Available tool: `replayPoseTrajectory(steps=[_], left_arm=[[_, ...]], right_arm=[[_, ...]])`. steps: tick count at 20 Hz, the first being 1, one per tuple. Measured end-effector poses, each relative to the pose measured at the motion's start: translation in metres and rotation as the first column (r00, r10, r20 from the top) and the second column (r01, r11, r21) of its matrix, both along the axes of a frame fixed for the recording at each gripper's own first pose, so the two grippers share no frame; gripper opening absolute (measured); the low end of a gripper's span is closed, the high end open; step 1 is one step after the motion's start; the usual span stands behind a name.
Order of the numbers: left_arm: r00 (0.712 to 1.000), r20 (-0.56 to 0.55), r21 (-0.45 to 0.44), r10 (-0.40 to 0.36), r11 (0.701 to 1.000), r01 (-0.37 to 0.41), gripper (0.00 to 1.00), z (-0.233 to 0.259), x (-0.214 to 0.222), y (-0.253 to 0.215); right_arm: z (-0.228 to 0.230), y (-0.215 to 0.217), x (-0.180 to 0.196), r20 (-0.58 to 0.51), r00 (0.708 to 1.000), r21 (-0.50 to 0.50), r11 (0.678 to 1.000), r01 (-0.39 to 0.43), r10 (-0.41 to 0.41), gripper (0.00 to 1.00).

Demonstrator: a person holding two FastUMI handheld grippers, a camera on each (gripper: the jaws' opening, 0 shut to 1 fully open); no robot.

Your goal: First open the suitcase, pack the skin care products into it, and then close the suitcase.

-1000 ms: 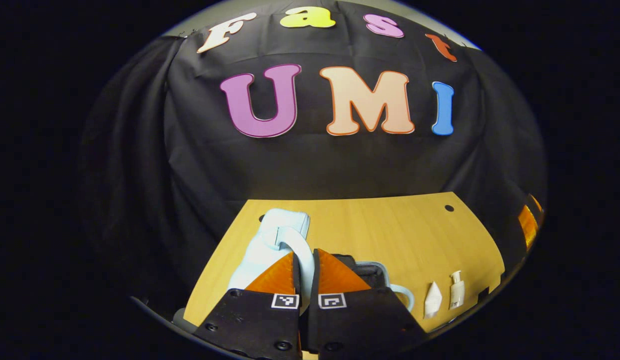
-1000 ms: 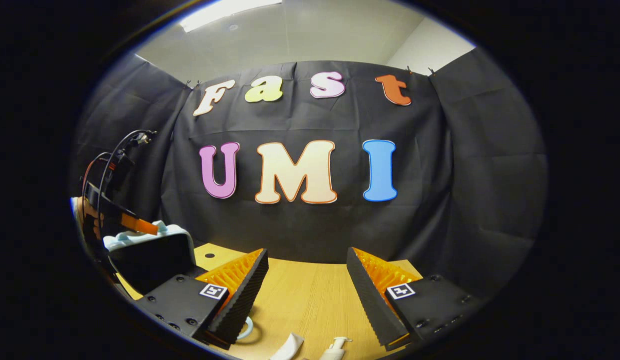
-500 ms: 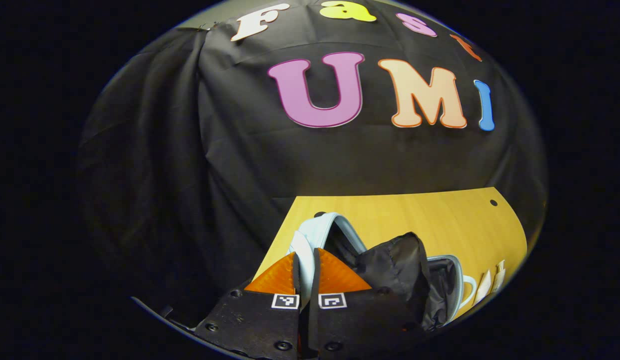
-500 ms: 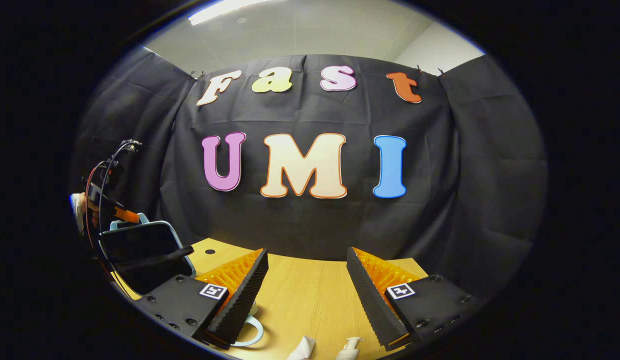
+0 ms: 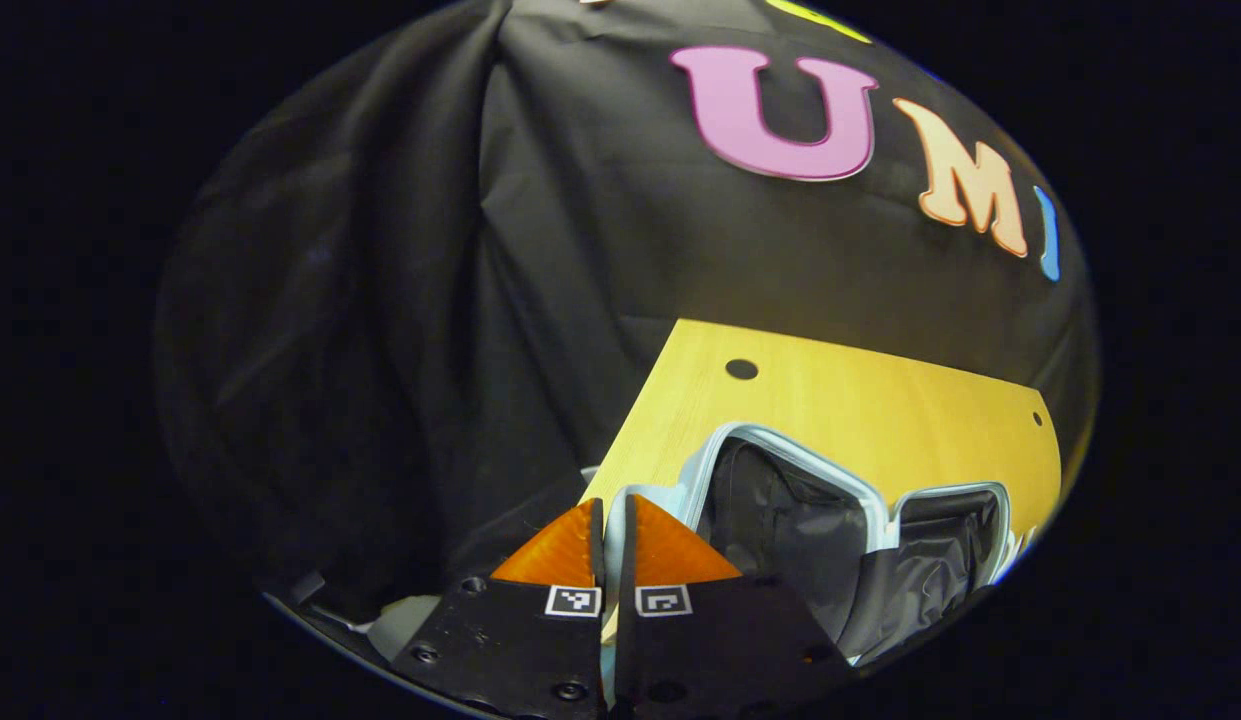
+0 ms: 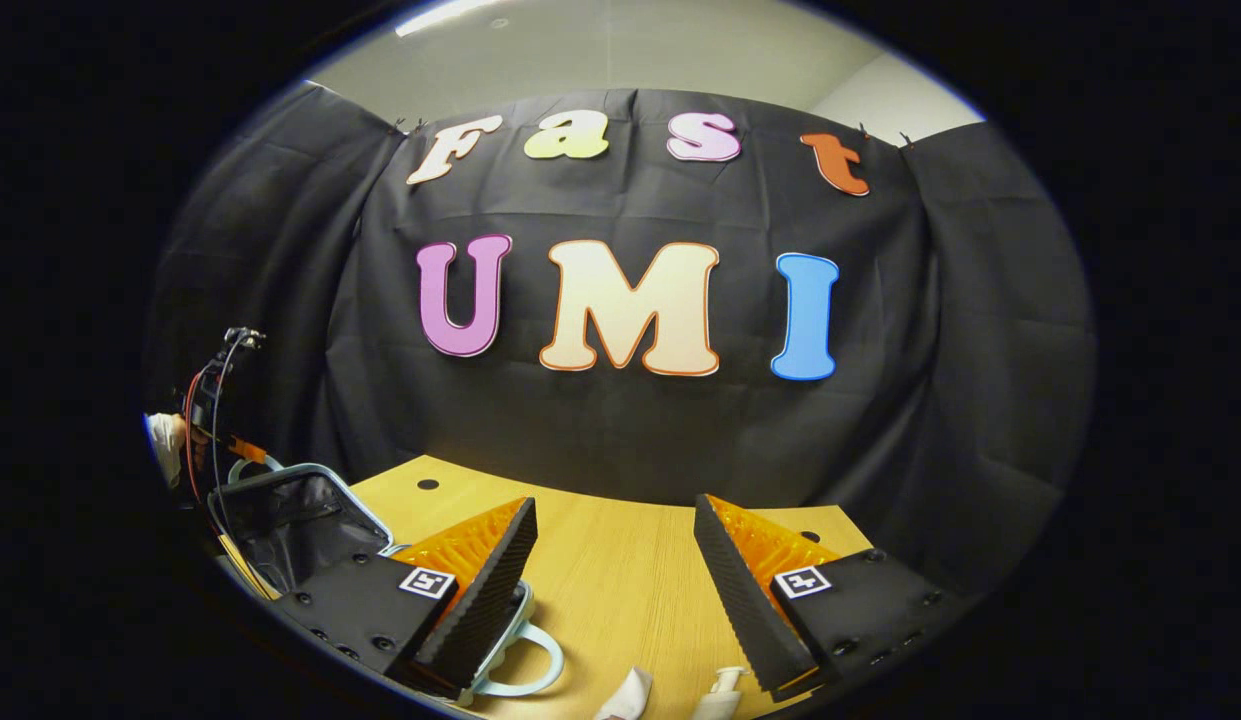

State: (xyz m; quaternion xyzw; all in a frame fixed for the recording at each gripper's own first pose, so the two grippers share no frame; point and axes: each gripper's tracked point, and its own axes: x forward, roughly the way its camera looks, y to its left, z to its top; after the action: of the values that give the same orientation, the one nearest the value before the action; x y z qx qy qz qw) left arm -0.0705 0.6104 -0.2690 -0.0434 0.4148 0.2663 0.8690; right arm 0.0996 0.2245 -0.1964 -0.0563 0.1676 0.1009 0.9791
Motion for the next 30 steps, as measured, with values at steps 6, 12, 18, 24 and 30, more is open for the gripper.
replayPoseTrajectory(steps=[6,12,18,24,30], left_arm=[[0.996,-0.070,-0.102,0.049,0.993,-0.056,0.00,-0.075,-0.024,0.025],[0.991,-0.061,-0.047,0.118,0.992,-0.120,0.07,-0.095,-0.033,0.046],[0.983,0.040,0.181,0.177,0.967,-0.181,0.95,-0.054,-0.032,0.059],[0.960,0.278,0.336,0.030,0.933,-0.126,0.95,0.078,0.007,-0.020],[0.888,0.429,0.371,-0.165,0.929,-0.007,0.94,0.197,-0.005,-0.156]], right_arm=[[-0.013,0.013,-0.004,-0.030,0.999,-0.086,0.996,-0.029,0.027,1.00],[-0.017,0.012,-0.005,-0.049,0.998,-0.112,0.993,-0.031,0.026,1.00],[-0.014,0.000,-0.006,-0.035,0.999,-0.072,0.997,-0.036,0.033,1.00],[0.007,-0.035,-0.011,0.013,0.999,-0.030,0.999,-0.036,0.036,1.00],[0.030,-0.080,-0.015,0.062,0.998,0.031,0.999,-0.019,0.017,1.00]])
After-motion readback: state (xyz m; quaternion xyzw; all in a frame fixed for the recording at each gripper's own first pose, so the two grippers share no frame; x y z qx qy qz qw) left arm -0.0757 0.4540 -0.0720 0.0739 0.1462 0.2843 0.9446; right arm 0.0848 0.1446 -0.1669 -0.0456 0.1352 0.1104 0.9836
